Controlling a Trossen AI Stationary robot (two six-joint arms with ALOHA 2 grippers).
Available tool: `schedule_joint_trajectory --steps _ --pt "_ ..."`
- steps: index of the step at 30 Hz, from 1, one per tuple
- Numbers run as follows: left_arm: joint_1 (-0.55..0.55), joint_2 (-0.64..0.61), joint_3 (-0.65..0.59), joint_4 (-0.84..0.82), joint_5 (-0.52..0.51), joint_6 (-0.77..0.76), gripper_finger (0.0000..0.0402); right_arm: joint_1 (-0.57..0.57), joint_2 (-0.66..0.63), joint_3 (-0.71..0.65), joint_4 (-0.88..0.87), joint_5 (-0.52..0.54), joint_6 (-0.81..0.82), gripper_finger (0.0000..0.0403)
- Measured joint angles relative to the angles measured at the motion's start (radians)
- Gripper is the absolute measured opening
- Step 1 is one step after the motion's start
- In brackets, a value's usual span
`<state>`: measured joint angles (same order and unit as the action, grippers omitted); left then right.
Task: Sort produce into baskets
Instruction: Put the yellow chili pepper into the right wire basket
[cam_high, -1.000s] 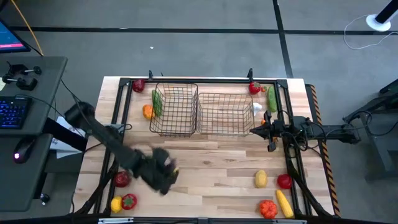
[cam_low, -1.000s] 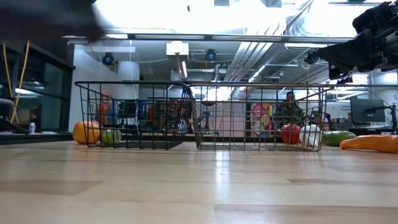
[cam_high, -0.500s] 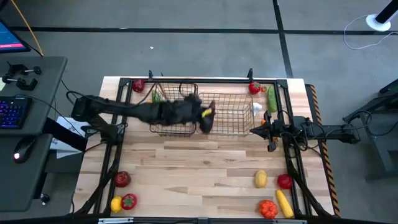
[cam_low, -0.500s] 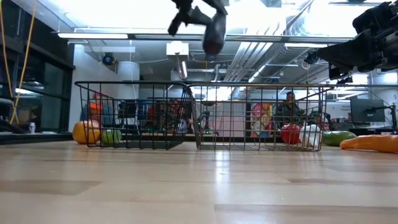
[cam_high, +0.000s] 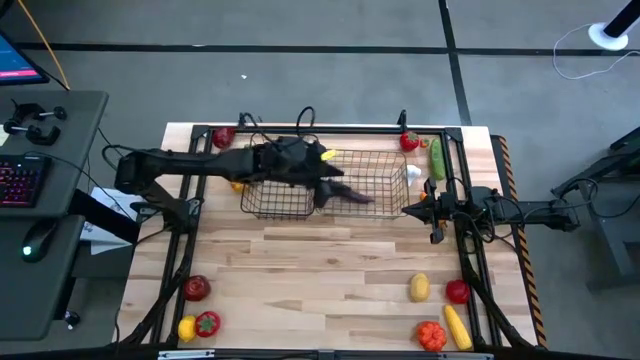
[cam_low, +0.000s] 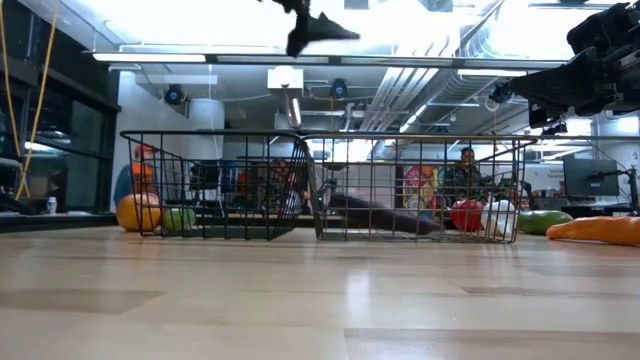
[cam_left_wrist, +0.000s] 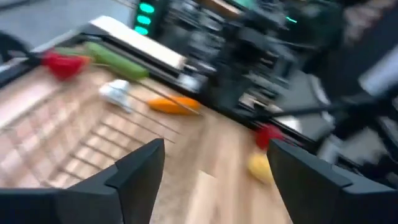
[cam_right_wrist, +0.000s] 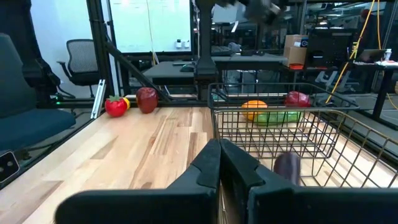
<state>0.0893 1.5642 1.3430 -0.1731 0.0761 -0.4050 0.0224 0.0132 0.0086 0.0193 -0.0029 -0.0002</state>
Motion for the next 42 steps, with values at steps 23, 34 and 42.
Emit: schedule_joint_trajectory --steps 23,34,42 --pt "-0.335 -0.474 -0.513 0.293 -0.684 -0.403 0.0275 0.0 0.0 0.001 0.178 0.054 0.292 0.0" --pt "-0.142 -0.517 -0.514 0.342 -0.606 -0.276 0.0275 -0.006 0.088 0.184 0.592 0.454 0.493 0.0" --pt "0.113 -0.542 -0.495 0.365 -0.223 -0.181 0.0275 -0.102 0.444 0.821 -0.79 0.63 0.701 0.002"
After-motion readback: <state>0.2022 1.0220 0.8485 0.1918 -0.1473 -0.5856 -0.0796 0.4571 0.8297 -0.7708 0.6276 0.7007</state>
